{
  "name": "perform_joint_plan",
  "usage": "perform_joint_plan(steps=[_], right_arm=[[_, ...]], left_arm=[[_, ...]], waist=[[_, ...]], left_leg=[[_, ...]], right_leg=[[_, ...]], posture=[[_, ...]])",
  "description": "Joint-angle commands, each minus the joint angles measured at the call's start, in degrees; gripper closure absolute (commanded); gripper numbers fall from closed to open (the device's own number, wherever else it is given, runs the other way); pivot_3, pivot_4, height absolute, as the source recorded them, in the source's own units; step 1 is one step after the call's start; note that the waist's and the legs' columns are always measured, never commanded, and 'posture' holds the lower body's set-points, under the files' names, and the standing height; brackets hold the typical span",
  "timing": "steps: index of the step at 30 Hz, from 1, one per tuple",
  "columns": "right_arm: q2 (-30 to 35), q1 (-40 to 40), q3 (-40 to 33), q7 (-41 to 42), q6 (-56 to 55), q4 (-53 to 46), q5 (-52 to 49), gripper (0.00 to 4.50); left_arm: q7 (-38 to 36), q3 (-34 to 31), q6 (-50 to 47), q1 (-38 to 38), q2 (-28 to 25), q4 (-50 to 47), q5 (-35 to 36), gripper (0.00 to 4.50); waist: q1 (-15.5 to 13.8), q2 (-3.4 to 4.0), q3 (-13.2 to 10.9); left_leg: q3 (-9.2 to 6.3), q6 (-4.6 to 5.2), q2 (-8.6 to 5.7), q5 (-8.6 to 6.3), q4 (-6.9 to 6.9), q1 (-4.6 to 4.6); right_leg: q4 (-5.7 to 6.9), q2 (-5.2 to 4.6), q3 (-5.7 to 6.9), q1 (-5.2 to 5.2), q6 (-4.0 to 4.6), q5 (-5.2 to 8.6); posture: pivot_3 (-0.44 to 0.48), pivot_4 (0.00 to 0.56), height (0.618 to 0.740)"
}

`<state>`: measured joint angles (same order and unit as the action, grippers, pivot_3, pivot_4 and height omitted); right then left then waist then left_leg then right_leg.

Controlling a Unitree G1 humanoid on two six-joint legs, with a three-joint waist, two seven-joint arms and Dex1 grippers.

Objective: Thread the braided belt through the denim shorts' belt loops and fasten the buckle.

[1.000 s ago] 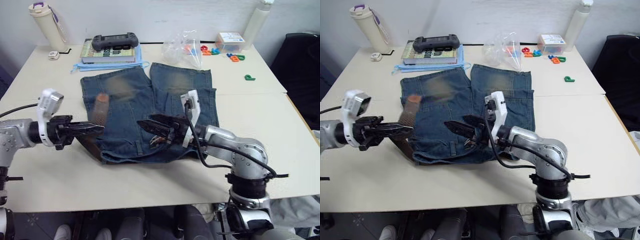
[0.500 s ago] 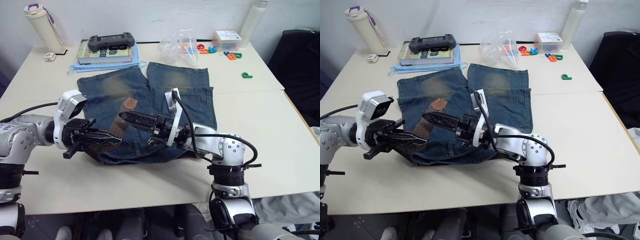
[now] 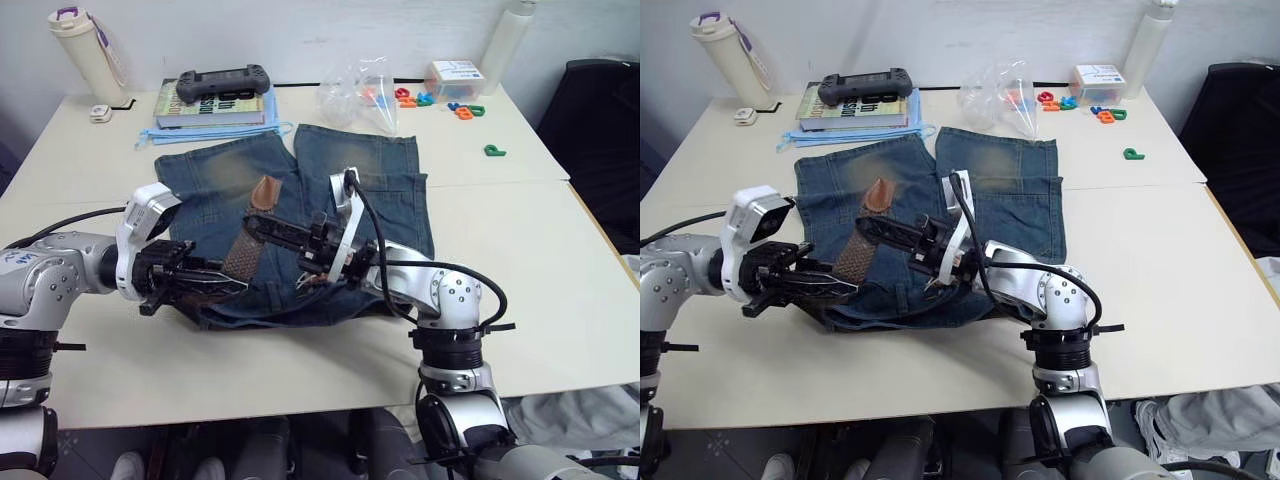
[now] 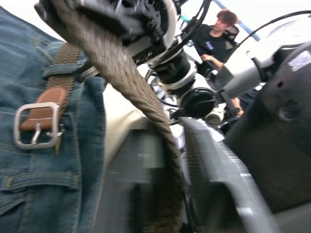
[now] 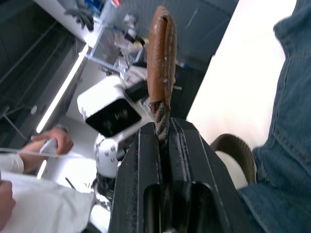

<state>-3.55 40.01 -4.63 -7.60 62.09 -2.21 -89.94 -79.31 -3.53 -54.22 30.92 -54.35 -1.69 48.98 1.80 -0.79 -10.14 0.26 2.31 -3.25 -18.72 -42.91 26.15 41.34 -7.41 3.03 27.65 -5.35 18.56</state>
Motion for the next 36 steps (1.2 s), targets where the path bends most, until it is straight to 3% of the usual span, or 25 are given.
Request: perform_joint_plan(steps=[1, 8, 14, 18, 22, 28, 32, 36], right_arm=[[-1.39, 0.26, -0.76, -1.93, -3.83, -1.68, -0.08, 4.5], [-2.25, -1.74, -2.49, -9.49, -11.11, -4.96, 2.58, 4.5], [-2.25, -2.61, -3.37, -17.58, -16.54, -12.23, 5.18, 4.5], [-3.59, -1.22, -4.25, -23.45, -20.12, -13.81, 4.67, 4.5], [-3.71, -1.09, -5.15, -28.94, -22.47, -13.22, 4.3, 4.5], [-2.55, -1.38, -4.55, -30.96, -22.74, -13.22, 4.68, 4.5], [-3.04, -1.82, -3.9, -30.94, -23.38, -13.59, 5.15, 4.5], [-3.38, -1.54, -3.02, -30.58, -23.44, -13.79, 5.76, 4.5]], left_arm=[[4.13, -3.43, 2.89, -0.75, 0.88, -1.51, -1.62, 1.49], [16.33, -17.52, 0.37, -4.24, 1.96, -6.35, 3.48, 1.49], [26.19, -33.38, -10.31, -9.66, 0.99, -12.4, 17.57, 1.49], [24.02, -37.7, -12.39, -23.43, 0.92, -18.12, 17.3, 1.49], [23.2, -37.19, -3.97, -32.83, 1.89, -14.41, 8.06, 1.49], [20.73, -36.13, 4.48, -28.0, -3.13, -1.3, 1.03, 1.49], [17.66, -29.15, 16.12, -26.49, -4.91, 3.35, -8.61, 1.49], [19.67, -21.5, 19.7, -23.47, -1.84, 2.9, -12.76, 1.49]], waist=[[0.03, 0.0, 0.0], [0.14, -0.01, 0.0], [-0.05, 0.0, 0.0], [0.41, 0.11, -0.01], [0.55, 0.13, -0.02], [-0.16, 0.04, 0.02], [-0.02, 0.07, 0.01], [-0.03, 0.05, 0.02]], left_leg=[[0.0, 0.0, 0.0, 0.0, 0.0, 0.0], [0.03, 0.0, 0.0, 0.0, 0.0, 0.04], [0.04, 0.0, -0.01, 0.0, -0.04, 0.04], [0.04, -0.01, 0.0, 0.0, -0.05, -0.01], [0.09, -0.02, -0.01, -0.01, -0.04, -0.08], [0.08, 0.22, -0.01, -0.14, -0.16, 0.14], [0.11, 0.2, -0.01, -0.13, -0.14, 0.17], [0.23, 0.17, -0.01, -0.11, -0.15, 0.31]], right_leg=[[0.01, 0.0, -0.01, 0.01, 0.0, 0.0], [0.14, 0.01, -0.05, 0.11, 0.0, 0.0], [0.15, 0.01, -0.08, 0.11, 0.0, 0.0], [0.18, 0.03, -0.13, 0.12, 0.01, 0.01], [0.27, 0.04, -0.22, 0.13, 0.13, 0.08], [0.56, 0.0, -0.21, 0.41, 0.32, 0.18], [0.62, 0.0, -0.22, 0.5, 0.32, 0.18], [0.72, -0.01, -0.27, 0.72, 0.31, 0.17]], posture=[[0.0, 0.15, 0.667], [0.0, 0.15, 0.667], [0.0, 0.15, 0.667], [0.0, 0.15, 0.667], [0.0, 0.15, 0.667], [0.0, 0.15, 0.667], [0.0, 0.15, 0.667], [0.0, 0.15, 0.667]])
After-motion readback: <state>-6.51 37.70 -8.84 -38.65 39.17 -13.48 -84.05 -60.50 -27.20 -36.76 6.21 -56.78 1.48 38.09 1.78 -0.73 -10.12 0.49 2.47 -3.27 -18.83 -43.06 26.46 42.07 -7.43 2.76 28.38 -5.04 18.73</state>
